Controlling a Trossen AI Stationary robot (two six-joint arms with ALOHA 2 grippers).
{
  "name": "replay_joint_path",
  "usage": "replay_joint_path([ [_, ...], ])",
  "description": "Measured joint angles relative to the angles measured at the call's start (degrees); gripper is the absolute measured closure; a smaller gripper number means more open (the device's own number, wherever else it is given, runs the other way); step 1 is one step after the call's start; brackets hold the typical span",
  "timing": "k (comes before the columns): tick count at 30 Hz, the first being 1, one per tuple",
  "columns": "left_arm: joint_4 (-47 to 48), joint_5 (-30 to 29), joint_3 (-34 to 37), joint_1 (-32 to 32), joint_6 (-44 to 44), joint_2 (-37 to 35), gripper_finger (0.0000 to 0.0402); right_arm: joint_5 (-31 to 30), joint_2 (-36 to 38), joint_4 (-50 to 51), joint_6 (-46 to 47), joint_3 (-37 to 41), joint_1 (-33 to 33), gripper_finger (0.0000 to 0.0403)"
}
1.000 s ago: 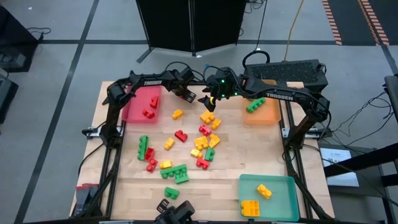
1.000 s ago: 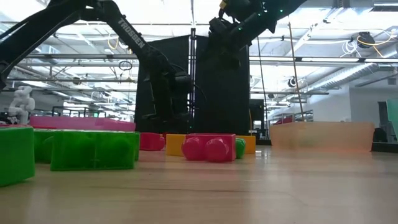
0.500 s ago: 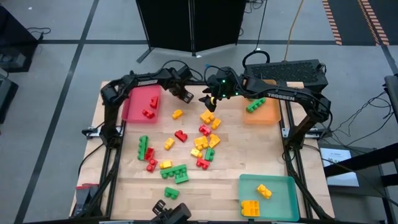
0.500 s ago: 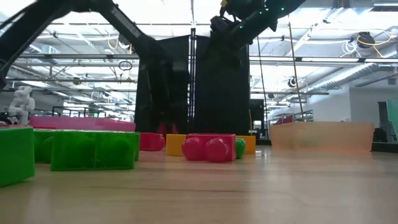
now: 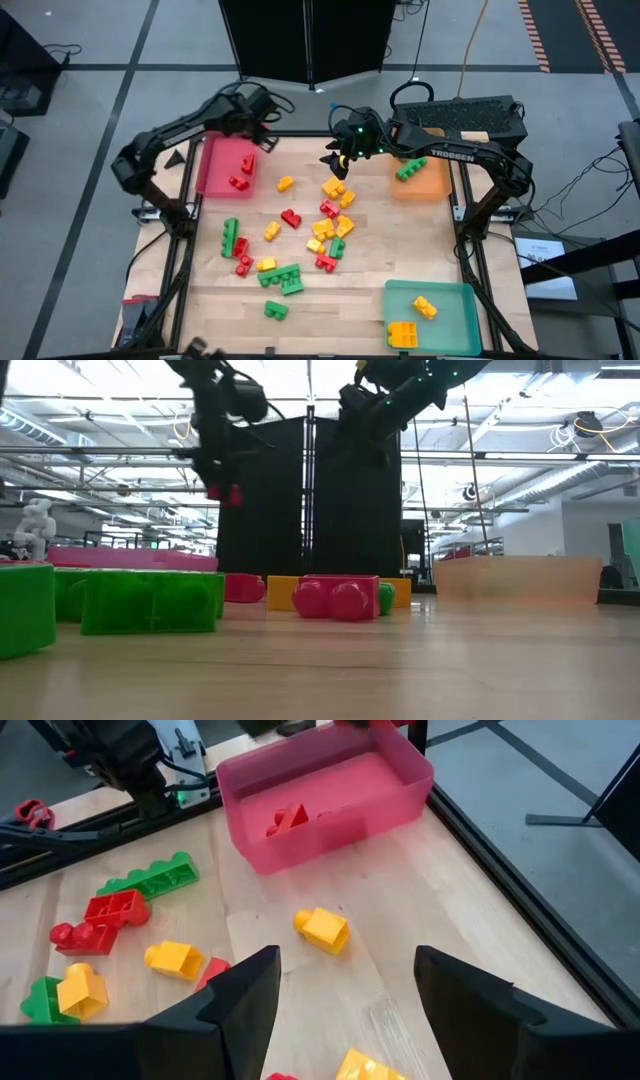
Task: Sort blocks
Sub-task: Put the red game piece into the red bin
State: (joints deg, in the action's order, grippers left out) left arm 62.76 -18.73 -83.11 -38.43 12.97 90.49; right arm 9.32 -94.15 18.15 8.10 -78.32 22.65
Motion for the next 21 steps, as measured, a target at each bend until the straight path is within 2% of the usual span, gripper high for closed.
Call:
replay_joint_path([
  [3, 1.9, -0.9, 3.4, -1.6, 0.2, -3.5, 0.0265, 0.0, 0.0, 0.0, 0.0, 0.0, -0.1, 0.0177],
  [6, 1.6, -0.7, 10.6, -3.6, 1.9, -7.6, 0.0265, 0.0, 0.0, 0.0, -0.2, 0.0, -0.3, 0.0177],
  [11, -8.1, 3.3, 24.6, -6.2, 4.3, -13.4, 0.0265, 0.1, 0.0, 0.1, -0.4, 0.0, -0.8, 0.0177],
  [14, -14.8, 4.0, 31.7, -7.3, 5.9, -14.1, 0.0265, 0.6, 0.0, 0.2, -0.4, 0.0, -1.0, 0.0177],
  [16, -18.1, 6.6, 35.3, -7.9, 6.2, -13.7, 0.0265, 1.7, 0.0, 0.2, -0.4, 0.0, -1.0, 0.0177],
  [21, -21.4, 9.0, 40.2, -7.8, 6.3, -12.4, 0.0265, 3.0, 0.0, 1.1, -0.3, 0.0, -1.0, 0.0177],
])
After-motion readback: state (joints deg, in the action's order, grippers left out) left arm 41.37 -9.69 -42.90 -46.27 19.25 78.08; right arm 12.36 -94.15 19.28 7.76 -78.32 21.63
